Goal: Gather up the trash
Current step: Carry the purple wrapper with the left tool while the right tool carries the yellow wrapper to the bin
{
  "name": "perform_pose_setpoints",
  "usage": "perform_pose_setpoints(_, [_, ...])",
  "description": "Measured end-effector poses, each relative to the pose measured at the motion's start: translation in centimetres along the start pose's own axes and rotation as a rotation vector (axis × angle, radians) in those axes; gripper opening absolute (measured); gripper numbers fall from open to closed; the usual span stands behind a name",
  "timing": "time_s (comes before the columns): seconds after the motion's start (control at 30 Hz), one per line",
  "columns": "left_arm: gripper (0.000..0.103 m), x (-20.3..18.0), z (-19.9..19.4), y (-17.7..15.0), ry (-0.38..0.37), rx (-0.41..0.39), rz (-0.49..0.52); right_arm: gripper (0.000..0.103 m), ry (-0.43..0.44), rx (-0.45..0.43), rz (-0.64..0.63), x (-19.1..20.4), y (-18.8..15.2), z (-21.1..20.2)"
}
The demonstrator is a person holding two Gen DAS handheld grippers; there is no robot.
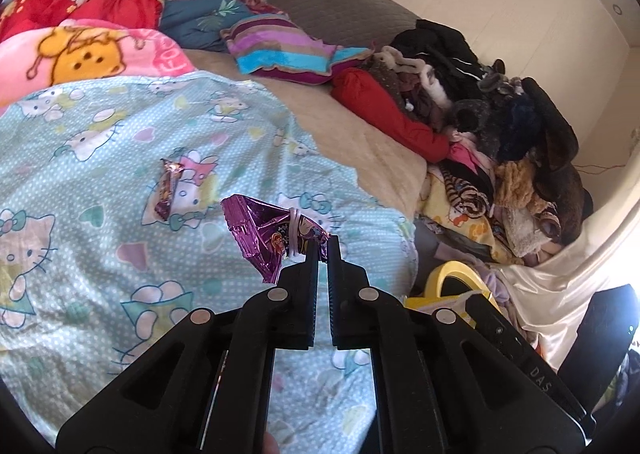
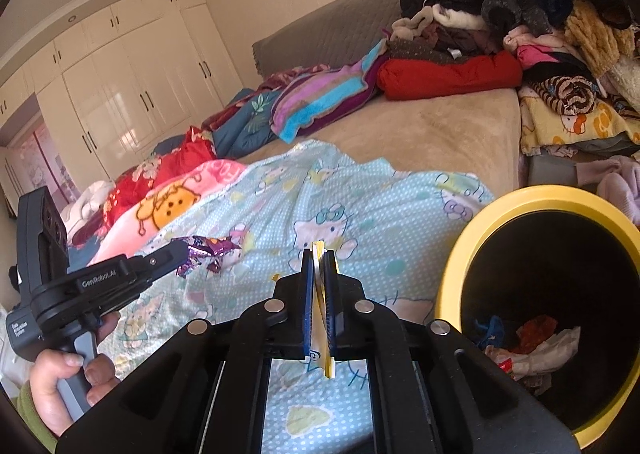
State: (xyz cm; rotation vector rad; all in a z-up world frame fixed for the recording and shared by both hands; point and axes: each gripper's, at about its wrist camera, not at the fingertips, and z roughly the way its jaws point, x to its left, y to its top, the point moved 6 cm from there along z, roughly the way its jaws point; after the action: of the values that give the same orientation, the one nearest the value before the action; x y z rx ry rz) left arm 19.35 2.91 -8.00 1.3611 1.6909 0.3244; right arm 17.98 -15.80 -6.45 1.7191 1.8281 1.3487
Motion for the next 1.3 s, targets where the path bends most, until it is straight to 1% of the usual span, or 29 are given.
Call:
perform_pose_setpoints(0.43, [0.002,-4.8,-0.3,-0.8,-0.078,0.013,0.081,0.005,-0.053,-0.069,0.06,-3.8,1.9,-3.3])
perform_pose_setpoints(0.93, [0.002,-9.4,-0.2,-2.2,-0.141,0.035,0.161,0.005,-0.116,-0.108,0.126,-8.9,2.8,-6.1])
perform_pose_setpoints(1.3, [0.002,-12.6,0.5,-4.2,-0.178,0.073,0.226,0.005,-0.159,-0.127,0.158,-12.1,2.9,-7.8])
